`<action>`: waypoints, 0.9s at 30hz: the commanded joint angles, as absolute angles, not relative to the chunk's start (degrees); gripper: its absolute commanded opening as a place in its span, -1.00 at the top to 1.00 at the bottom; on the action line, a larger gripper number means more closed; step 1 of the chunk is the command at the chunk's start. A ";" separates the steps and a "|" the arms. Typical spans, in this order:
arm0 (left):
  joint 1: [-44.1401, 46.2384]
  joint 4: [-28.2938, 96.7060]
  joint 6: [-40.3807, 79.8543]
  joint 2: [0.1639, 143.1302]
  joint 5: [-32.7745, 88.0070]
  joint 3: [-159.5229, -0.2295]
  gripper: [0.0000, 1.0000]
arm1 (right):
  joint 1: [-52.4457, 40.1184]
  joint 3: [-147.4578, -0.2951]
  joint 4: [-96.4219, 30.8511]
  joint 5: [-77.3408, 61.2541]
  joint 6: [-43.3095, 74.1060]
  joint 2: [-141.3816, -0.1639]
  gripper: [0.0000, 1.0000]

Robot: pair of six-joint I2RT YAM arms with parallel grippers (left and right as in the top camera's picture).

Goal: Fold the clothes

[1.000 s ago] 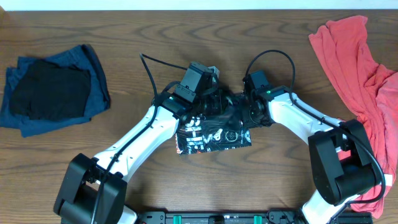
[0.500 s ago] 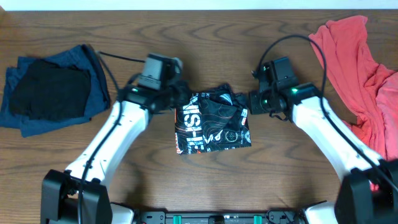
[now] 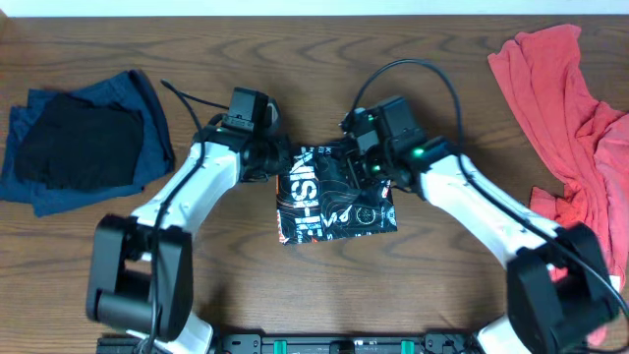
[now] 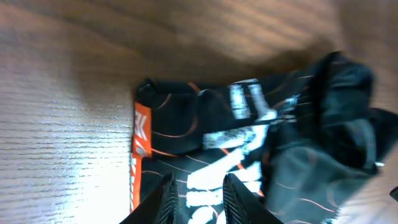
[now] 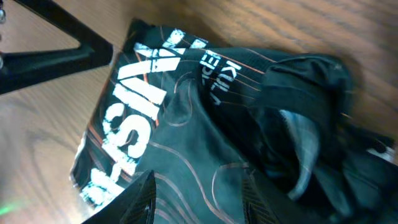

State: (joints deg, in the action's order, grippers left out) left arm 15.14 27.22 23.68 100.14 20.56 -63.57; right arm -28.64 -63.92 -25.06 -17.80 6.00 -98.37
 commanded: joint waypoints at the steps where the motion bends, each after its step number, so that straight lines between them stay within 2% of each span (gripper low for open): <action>1: 15.03 27.64 22.52 102.04 19.88 -63.75 0.46 | -29.50 -64.05 -23.64 -14.76 4.82 -101.34 0.13; 14: 15.18 27.86 22.52 102.89 19.88 -63.61 0.46 | -29.43 -64.07 -17.54 -10.50 4.58 -104.05 0.12; 25: 15.18 28.10 22.52 102.89 19.88 -63.59 0.46 | -29.50 -63.99 -19.53 -10.48 2.46 -105.69 0.09; 27: 15.18 28.18 22.55 102.89 19.88 -63.59 0.46 | -29.50 -63.99 -19.55 -10.50 2.46 -105.71 0.14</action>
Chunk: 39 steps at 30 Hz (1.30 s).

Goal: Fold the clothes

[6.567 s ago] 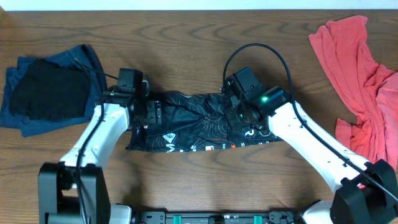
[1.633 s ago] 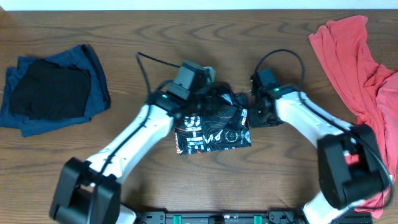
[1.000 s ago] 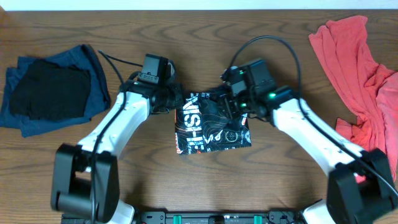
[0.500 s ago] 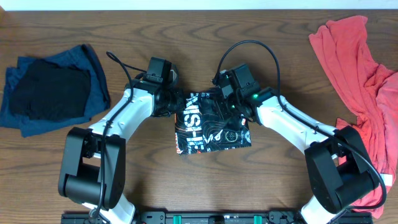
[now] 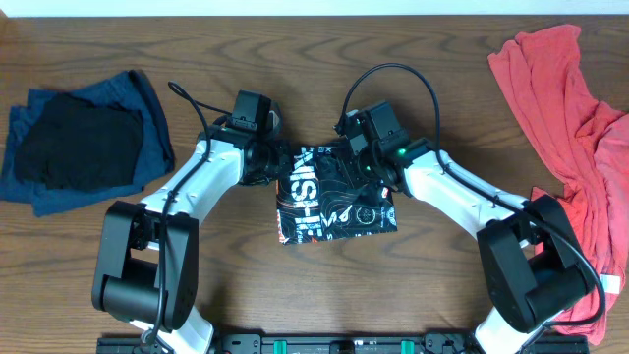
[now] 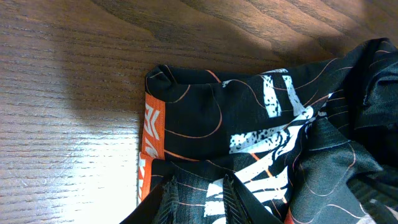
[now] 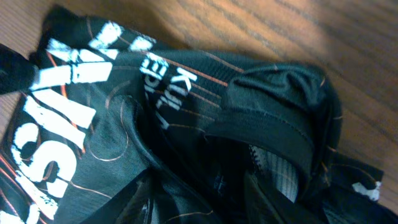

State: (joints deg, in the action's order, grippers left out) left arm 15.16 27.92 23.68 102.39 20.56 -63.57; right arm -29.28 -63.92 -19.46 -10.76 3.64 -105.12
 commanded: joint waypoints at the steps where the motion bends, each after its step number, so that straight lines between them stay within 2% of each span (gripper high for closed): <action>1: 15.18 28.25 22.55 102.89 19.88 -63.59 0.46 | -29.56 -63.99 -19.55 -10.52 2.46 -105.71 0.24; 3: 15.18 28.29 22.52 102.89 19.88 -63.59 0.46 | -29.61 -63.99 -20.16 -10.52 2.39 -105.71 0.73; 4: 15.18 28.29 22.52 102.89 19.88 -63.59 0.46 | -29.61 -63.99 -20.80 -10.50 1.96 -105.71 0.88; 5: 15.18 28.27 22.52 102.89 19.88 -63.59 0.46 | -29.61 -64.01 -21.78 -10.48 1.39 -105.62 0.98; 6: 15.18 28.29 22.52 102.89 19.88 -63.59 0.46 | -29.58 -64.01 -22.96 -10.26 1.23 -105.49 0.99; 11: 15.31 28.03 22.50 102.89 19.84 -62.98 0.47 | -28.36 -64.03 -29.45 -2.61 4.27 -103.44 0.97; 23: 16.99 26.52 22.50 102.89 19.81 -60.05 0.46 | -27.38 -63.99 -43.97 6.31 5.15 -99.35 0.70; 27: 17.23 26.52 22.50 102.89 19.84 -60.05 0.47 | -27.38 -64.03 -46.02 11.90 10.74 -99.11 0.76; 31: 17.23 26.52 22.52 102.89 19.84 -60.05 0.46 | -27.40 -64.53 -43.42 7.09 10.66 -96.97 0.67; 36: 17.23 26.52 22.52 102.89 19.84 -60.05 0.46 | -27.62 -64.90 -35.79 -7.68 10.68 -92.40 0.47; 39: 17.23 26.55 22.52 102.89 19.84 -60.05 0.46 | -28.38 -64.84 -34.52 -12.16 12.32 -92.36 0.44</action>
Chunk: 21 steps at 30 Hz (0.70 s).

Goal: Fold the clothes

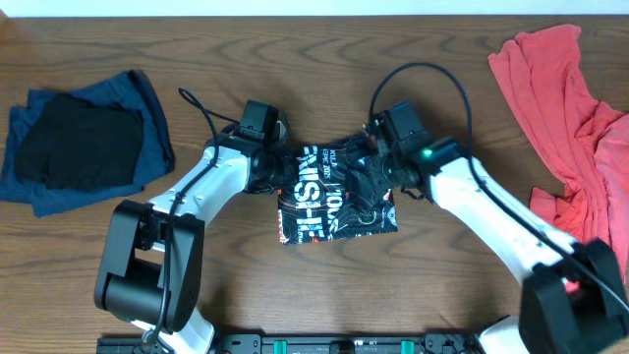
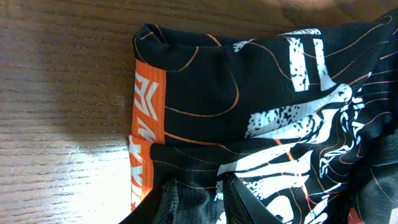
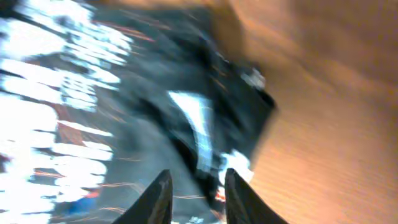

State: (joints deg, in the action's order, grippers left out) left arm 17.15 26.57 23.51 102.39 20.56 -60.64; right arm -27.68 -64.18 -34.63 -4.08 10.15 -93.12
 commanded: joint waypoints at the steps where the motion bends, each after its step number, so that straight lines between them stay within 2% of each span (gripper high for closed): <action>1: 17.23 26.55 22.52 102.89 19.84 -60.05 0.46 | -28.69 -64.71 -34.76 -12.05 13.52 -92.66 0.44; 14: 17.23 26.55 22.52 102.89 19.84 -60.05 0.45 | -33.23 -64.69 -33.19 -8.80 18.50 -102.45 0.46; 16: 17.23 26.52 22.52 102.89 19.84 -60.05 0.45 | -33.45 -64.69 -32.53 -8.78 18.48 -103.46 0.56; 19: 17.23 26.55 22.52 102.89 19.84 -60.05 0.45 | -33.45 -64.69 -32.91 -8.67 18.48 -103.88 0.98; 21: 17.23 26.55 22.50 102.89 19.84 -60.05 0.45 | -33.36 -64.73 -34.74 -6.52 20.01 -103.48 0.98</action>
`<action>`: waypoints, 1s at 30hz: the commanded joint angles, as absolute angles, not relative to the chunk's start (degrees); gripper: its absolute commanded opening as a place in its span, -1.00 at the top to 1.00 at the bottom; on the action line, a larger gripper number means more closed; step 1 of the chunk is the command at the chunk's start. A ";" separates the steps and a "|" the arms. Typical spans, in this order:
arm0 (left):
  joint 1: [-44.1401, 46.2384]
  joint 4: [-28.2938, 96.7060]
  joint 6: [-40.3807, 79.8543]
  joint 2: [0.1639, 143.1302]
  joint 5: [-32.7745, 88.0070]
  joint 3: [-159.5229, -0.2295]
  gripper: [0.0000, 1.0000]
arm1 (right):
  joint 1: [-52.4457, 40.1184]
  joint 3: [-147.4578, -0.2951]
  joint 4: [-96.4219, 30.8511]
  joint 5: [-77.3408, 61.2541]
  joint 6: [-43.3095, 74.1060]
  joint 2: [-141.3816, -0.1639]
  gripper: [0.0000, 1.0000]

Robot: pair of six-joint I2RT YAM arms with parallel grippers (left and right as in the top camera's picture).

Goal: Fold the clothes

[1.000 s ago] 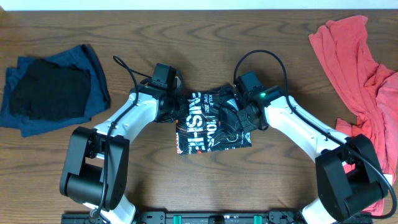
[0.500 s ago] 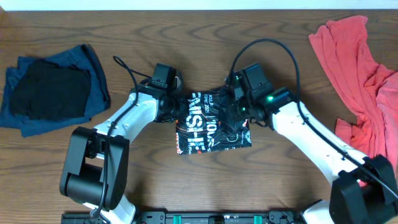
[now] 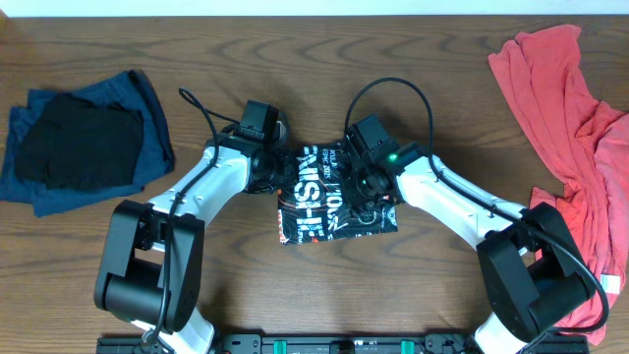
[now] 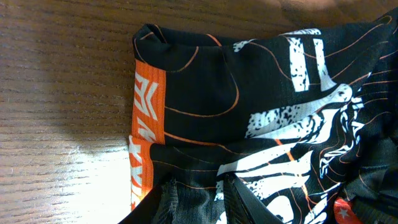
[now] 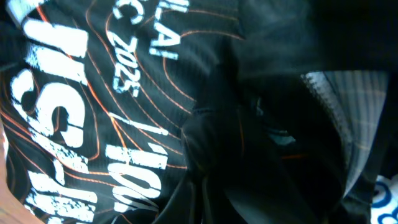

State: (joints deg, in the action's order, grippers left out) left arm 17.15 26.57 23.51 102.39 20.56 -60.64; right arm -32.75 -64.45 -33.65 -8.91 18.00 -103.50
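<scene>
A black garment (image 3: 329, 202) with white lettering and orange trim lies partly folded in the middle of the table. My left gripper (image 3: 278, 169) is at its upper left edge. In the left wrist view the gripper (image 4: 199, 202) is shut on a bunched bit of black cloth beside the orange band (image 4: 148, 106). My right gripper (image 3: 362, 182) is low over the garment's upper middle. The right wrist view shows the gripper (image 5: 199, 186) sunk into dark folds that pinch together at it. Its fingers are mostly hidden by cloth.
A stack of folded blue and black clothes (image 3: 84, 138) lies at the far left. A crumpled red garment (image 3: 570, 108) runs down the right edge. Brown wood table (image 3: 197, 285) shows around the black garment.
My right gripper has moved left from the garment's upper right edge to its upper middle and now sits down in the fabric. The left gripper and the garment's left edge have not moved.
The left gripper has held the garment's left edge throughout. The right gripper stood open over the bunched upper right part, then close over that bunch, then narrower at the right edge. Now it is buried in the folds at the middle.
</scene>
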 commanded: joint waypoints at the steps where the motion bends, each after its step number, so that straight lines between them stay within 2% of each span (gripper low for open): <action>1: 17.23 26.57 22.52 102.89 19.84 -60.05 0.45 | -33.28 -64.73 -36.14 -4.75 21.47 -103.09 0.98; 6: 17.23 26.55 22.50 102.89 19.84 -60.05 0.45 | -33.28 -64.73 -45.76 3.97 29.93 -101.23 0.97; 11: 17.23 26.55 22.50 102.89 19.81 -60.05 0.45 | -33.69 -64.71 -53.84 4.54 33.23 -101.25 0.83; 14: 17.23 26.55 22.50 102.89 19.84 -60.05 0.45 | -33.93 -64.71 -53.95 4.60 33.23 -101.25 0.74; 27: 17.23 26.94 22.50 102.89 19.84 -60.05 0.45 | -29.71 -70.52 -53.49 12.58 33.45 -98.72 0.73; 30: 17.23 27.20 22.48 102.89 19.81 -60.05 0.45 | -28.49 -70.48 -55.66 13.98 37.67 -98.74 0.72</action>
State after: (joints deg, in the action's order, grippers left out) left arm 17.15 26.81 23.51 102.39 20.56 -60.62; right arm -29.74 -70.04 -54.61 10.37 33.67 -99.55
